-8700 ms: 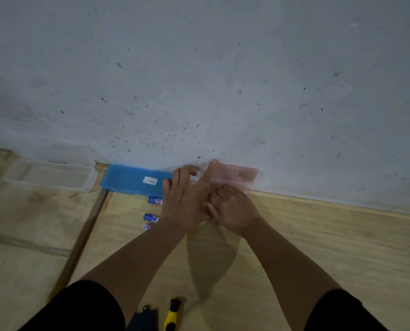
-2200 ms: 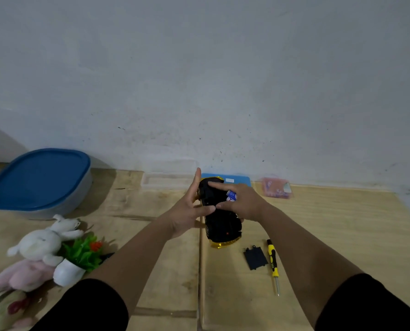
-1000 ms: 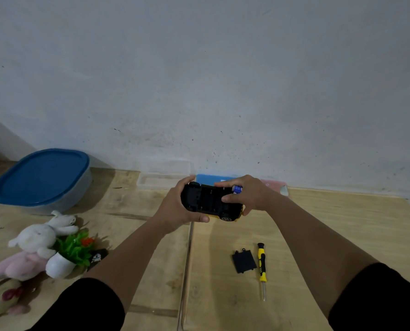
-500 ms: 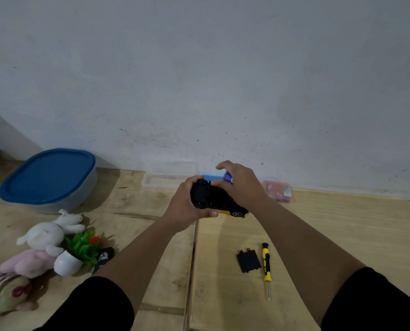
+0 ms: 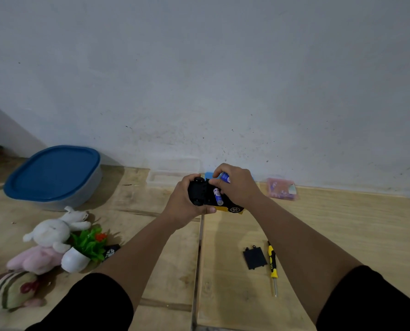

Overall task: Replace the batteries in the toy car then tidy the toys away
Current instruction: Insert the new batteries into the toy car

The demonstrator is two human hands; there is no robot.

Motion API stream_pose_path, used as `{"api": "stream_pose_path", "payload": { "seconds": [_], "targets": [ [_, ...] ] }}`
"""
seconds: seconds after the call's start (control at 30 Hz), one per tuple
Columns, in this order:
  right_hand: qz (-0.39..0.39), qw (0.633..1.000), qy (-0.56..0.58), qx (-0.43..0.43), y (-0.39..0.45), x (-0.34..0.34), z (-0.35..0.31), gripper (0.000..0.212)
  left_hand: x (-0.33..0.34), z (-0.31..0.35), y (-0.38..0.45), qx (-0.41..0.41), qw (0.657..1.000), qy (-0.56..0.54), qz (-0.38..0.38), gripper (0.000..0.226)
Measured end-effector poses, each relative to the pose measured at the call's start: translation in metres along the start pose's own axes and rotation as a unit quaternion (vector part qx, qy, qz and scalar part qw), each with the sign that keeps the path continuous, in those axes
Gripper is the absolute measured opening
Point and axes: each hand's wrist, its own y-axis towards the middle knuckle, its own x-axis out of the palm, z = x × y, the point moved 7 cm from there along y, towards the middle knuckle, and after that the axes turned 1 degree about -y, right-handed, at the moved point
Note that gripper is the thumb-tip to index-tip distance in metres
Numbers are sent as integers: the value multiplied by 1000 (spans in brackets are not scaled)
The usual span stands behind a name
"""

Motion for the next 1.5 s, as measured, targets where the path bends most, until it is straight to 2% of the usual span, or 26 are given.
{"api": "stream_pose_path", "payload": {
  "seconds": [0.17,0.37,0.57,0.8,0.97,1.23,1.5],
  "targets": [
    [-20,1000,-13,3,5,6,-1,22,-3,-4,0,-2,1000,-2,-9,96],
    [-3,998,55,32,7,10,-2,29,-2,-4,0,-1,1000,-7,-18,96],
    [41,997,51,44,9,8,0,20,-1,-5,1,1,1000,-8,-26,93],
    [39,997,58,38,7,11,-4,5,2,-7,3,7,999,-10,-32,90],
    [30,998,53,32,6,18,-5,13,2,-9,8,4,999,-24,-35,92],
    [54,998,-17,-19,11,19,-13,8,-3,-10,12,8,999,-37,-19,89],
    [33,999,-32,-14,13,25,-4,26,-9,-11,17,16,999,-45,-12,90]
  ]
}}
